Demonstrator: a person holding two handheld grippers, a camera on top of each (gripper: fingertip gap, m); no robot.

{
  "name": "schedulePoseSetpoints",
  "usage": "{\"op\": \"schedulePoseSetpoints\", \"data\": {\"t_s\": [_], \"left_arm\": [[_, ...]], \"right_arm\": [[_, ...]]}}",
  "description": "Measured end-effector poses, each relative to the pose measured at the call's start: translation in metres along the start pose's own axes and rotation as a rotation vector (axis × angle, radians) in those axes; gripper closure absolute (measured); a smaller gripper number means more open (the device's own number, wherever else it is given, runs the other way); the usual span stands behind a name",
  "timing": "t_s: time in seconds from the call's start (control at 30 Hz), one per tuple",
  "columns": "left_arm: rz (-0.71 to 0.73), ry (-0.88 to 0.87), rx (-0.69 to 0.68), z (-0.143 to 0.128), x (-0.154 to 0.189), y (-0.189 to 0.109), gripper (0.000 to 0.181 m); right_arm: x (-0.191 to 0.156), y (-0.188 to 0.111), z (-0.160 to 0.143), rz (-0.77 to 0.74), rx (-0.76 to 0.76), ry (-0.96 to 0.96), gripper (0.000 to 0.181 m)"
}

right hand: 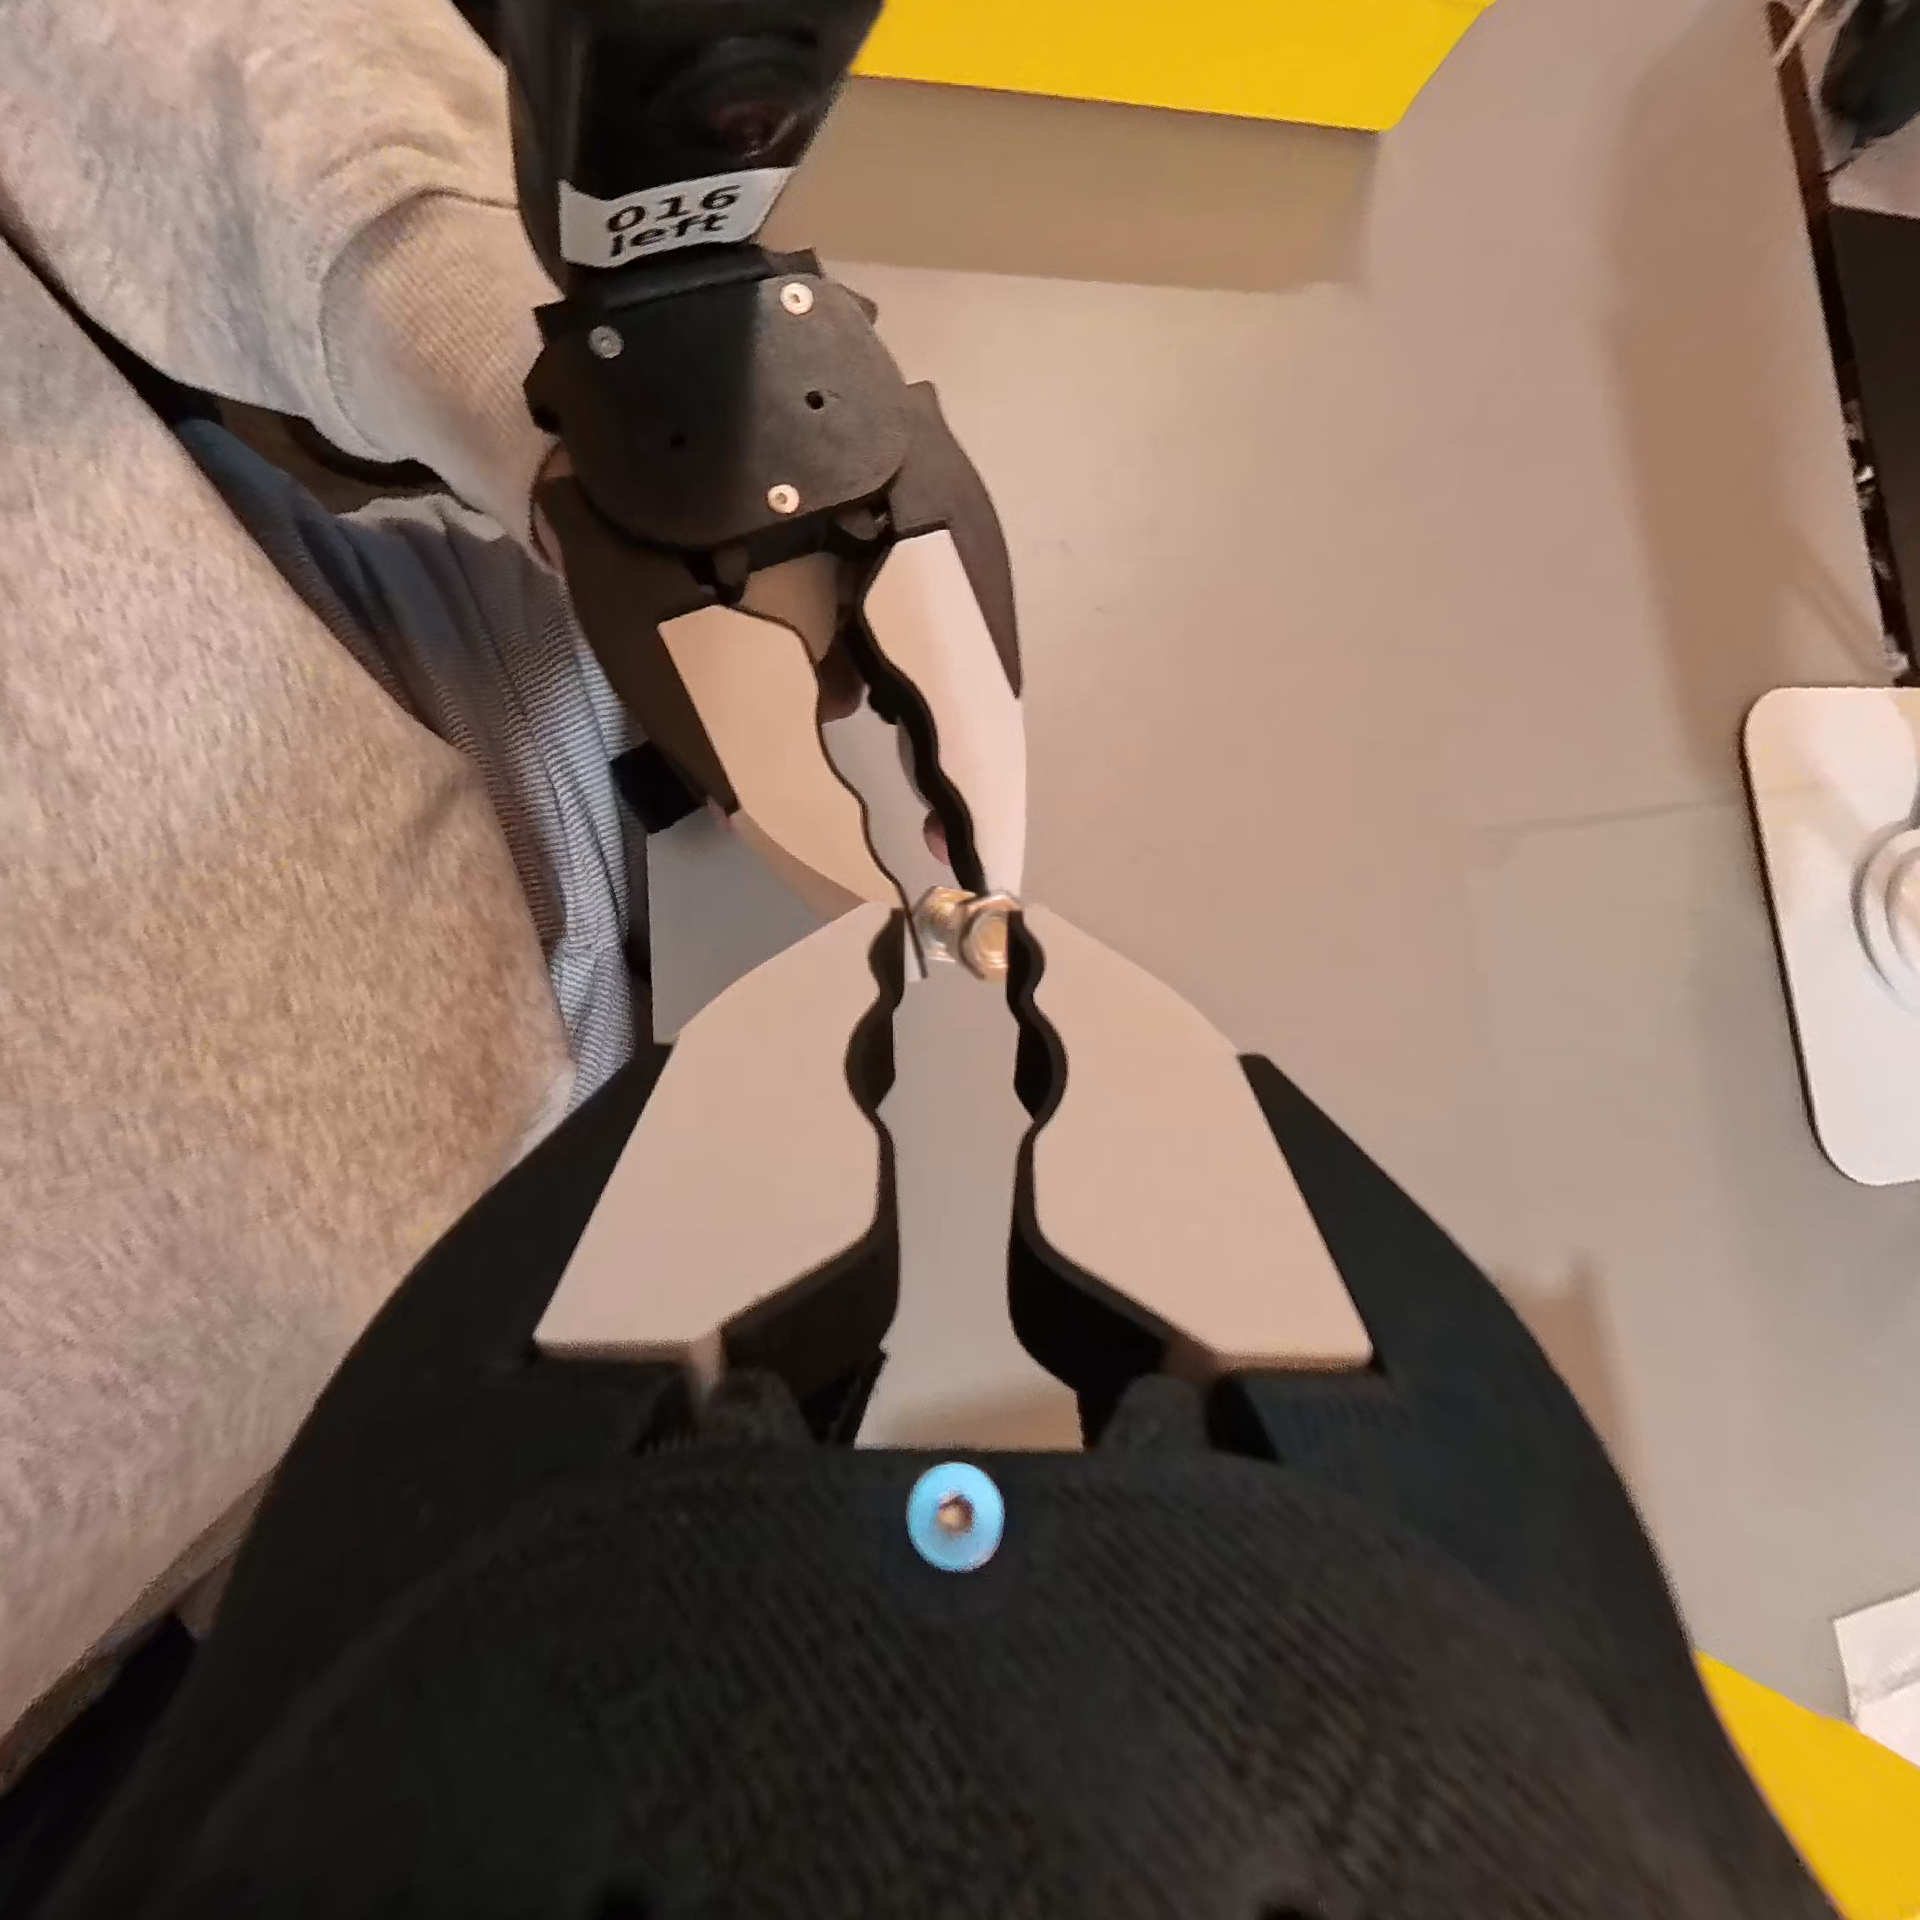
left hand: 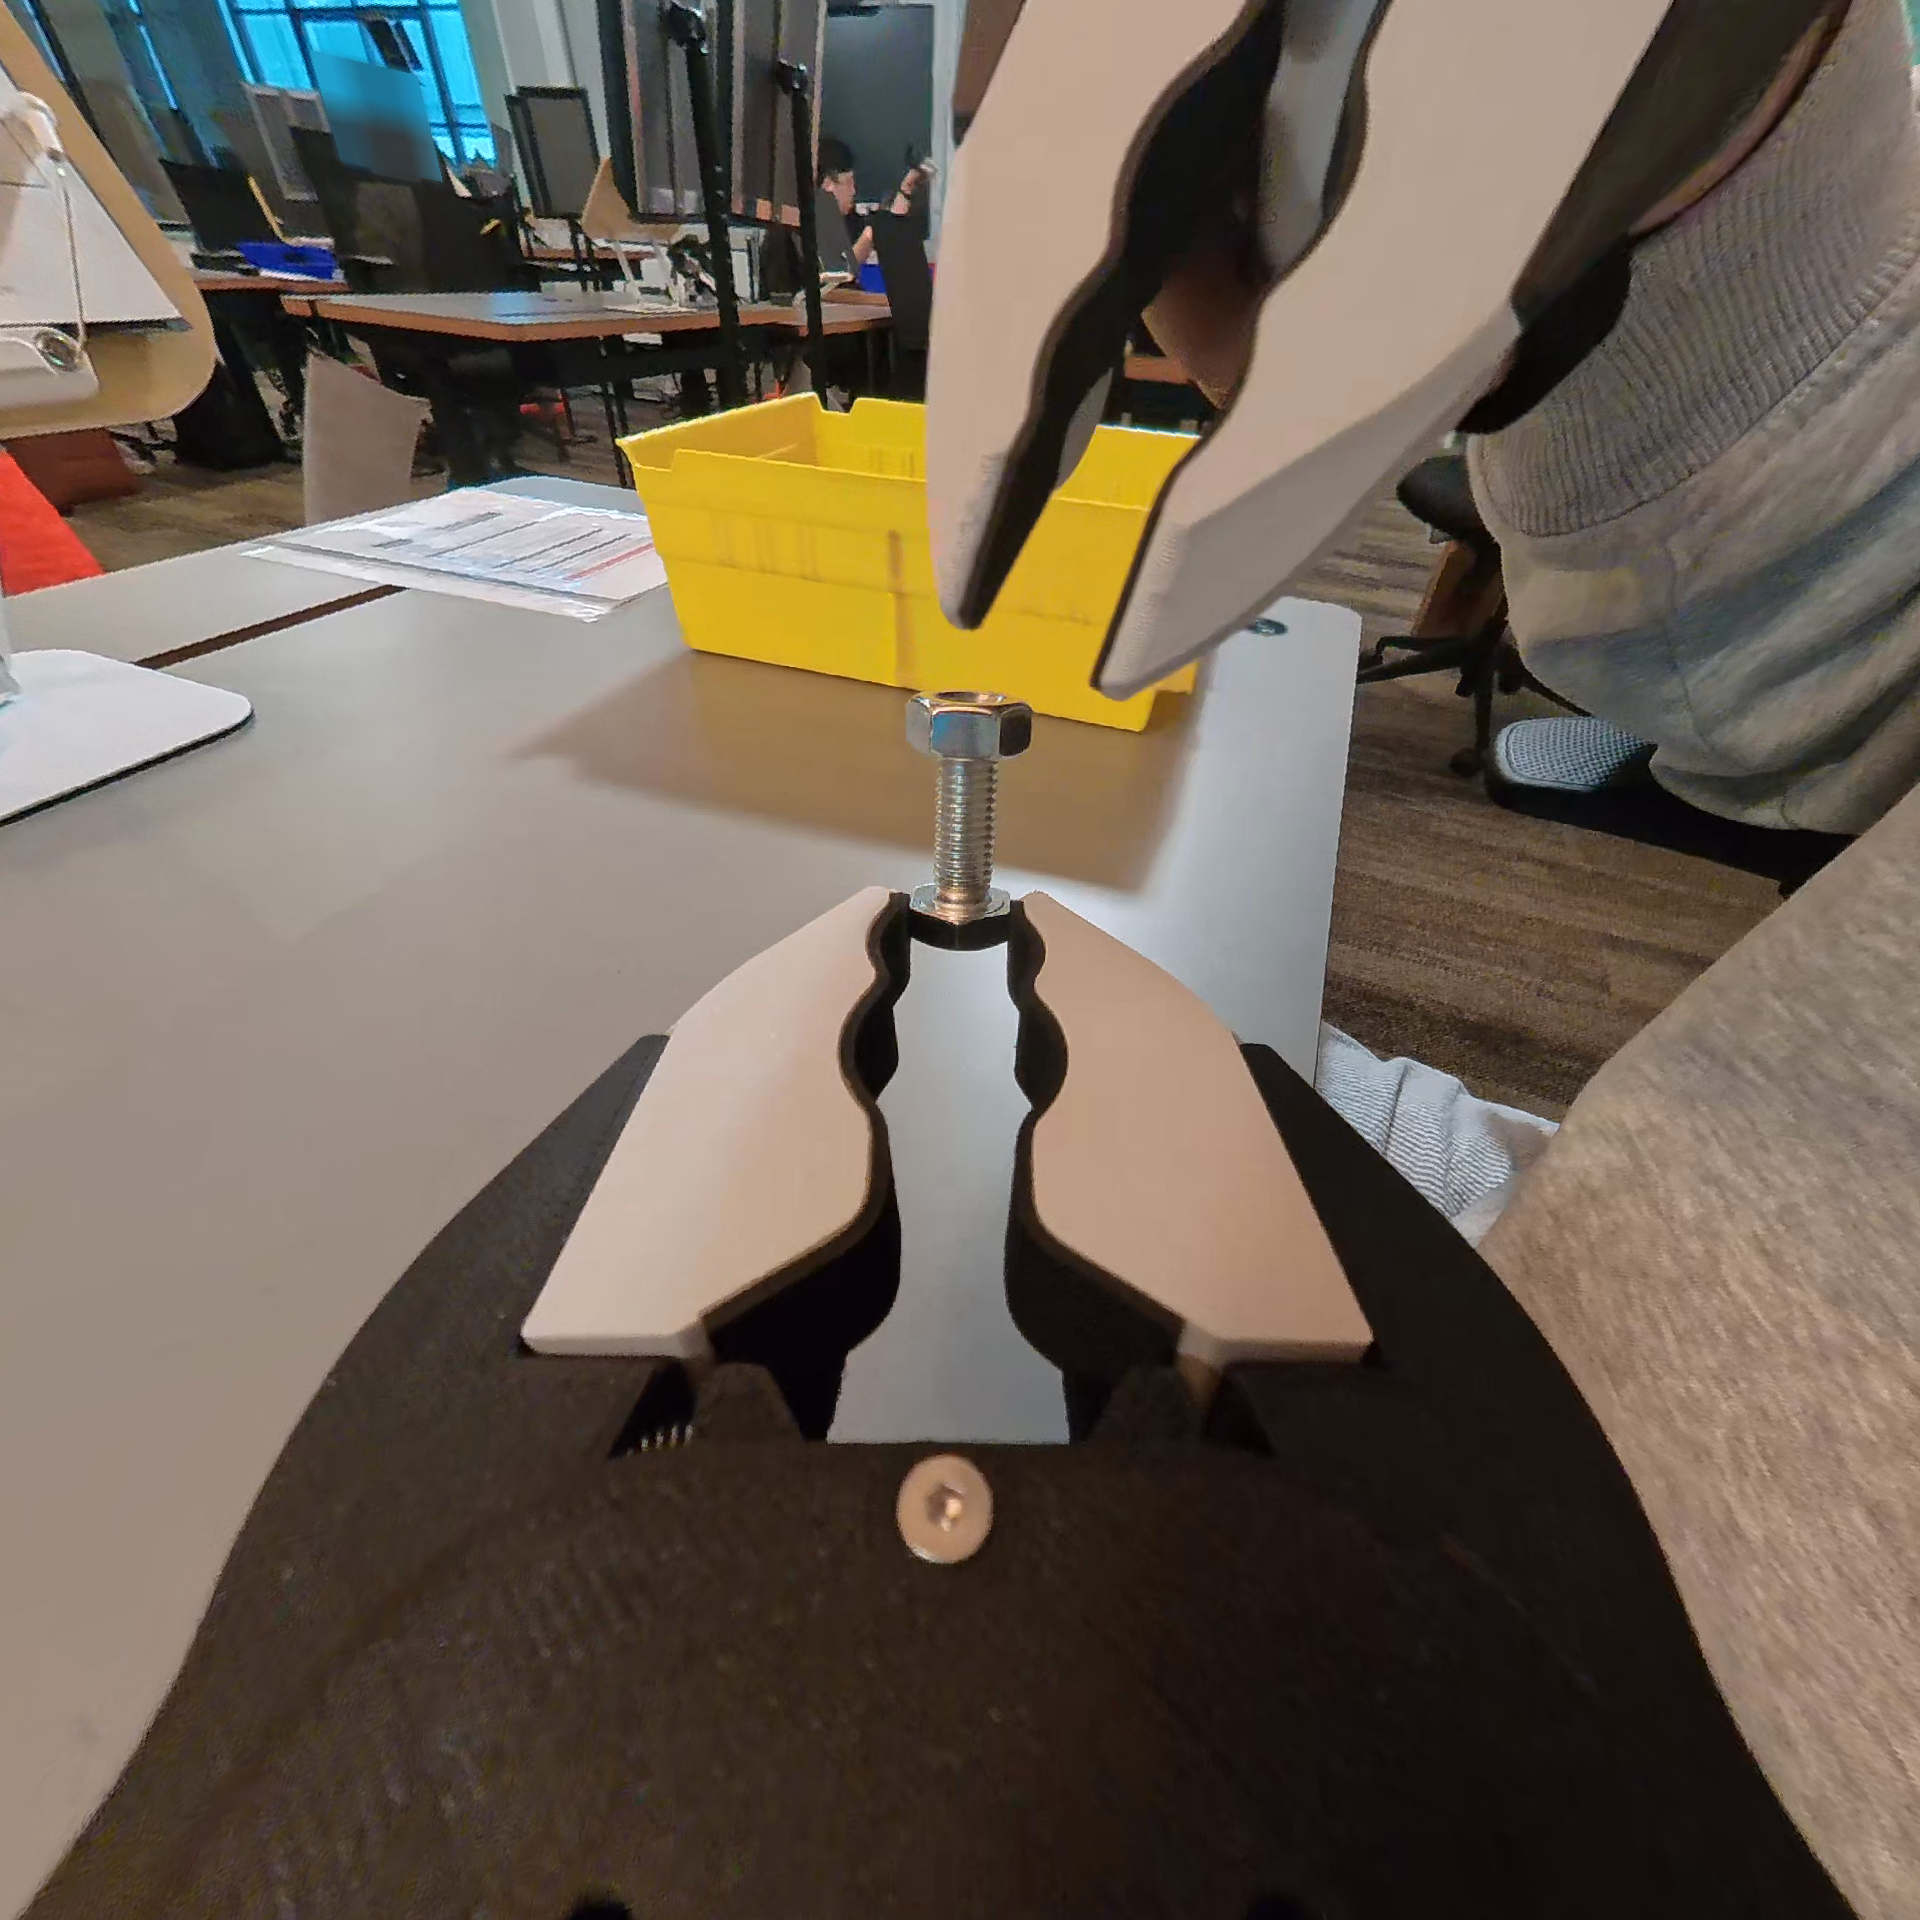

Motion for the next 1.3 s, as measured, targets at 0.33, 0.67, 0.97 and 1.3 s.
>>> {"op": "schedulePoseSetpoints", "data": {"t_s": [0.33, 0.67, 0.97, 1.3], "left_arm": [[-0.006, 0.021, -0.004, -0.001, 0.003, 0.000, 0.162], [-0.012, 0.040, -0.011, -0.001, 0.007, 0.001, 0.162], [-0.001, 0.021, -0.022, -0.003, 0.004, 0.001, 0.162], [0.001, 0.045, -0.072, -0.008, 0.007, 0.003, 0.162]], "right_arm": [[-0.003, 0.015, -0.009, 0.055, -0.051, 0.058, 0.150], [-0.016, 0.018, 0.004, 0.065, 0.004, -0.029, 0.144], [-0.008, 0.017, -0.006, 0.023, -0.059, -0.010, 0.152], [-0.005, 0.025, -0.007, -0.004, -0.073, -0.011, 0.157]]}}
Point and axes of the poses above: each gripper's, where its closed fingertips meet, y out along the fingers, z out of its top, x = y × z across the jaws, the point moved 2 cm from there along -y, back along the fingers, and after that the axes turned 7 degrees about -x, right-handed, at the moved point
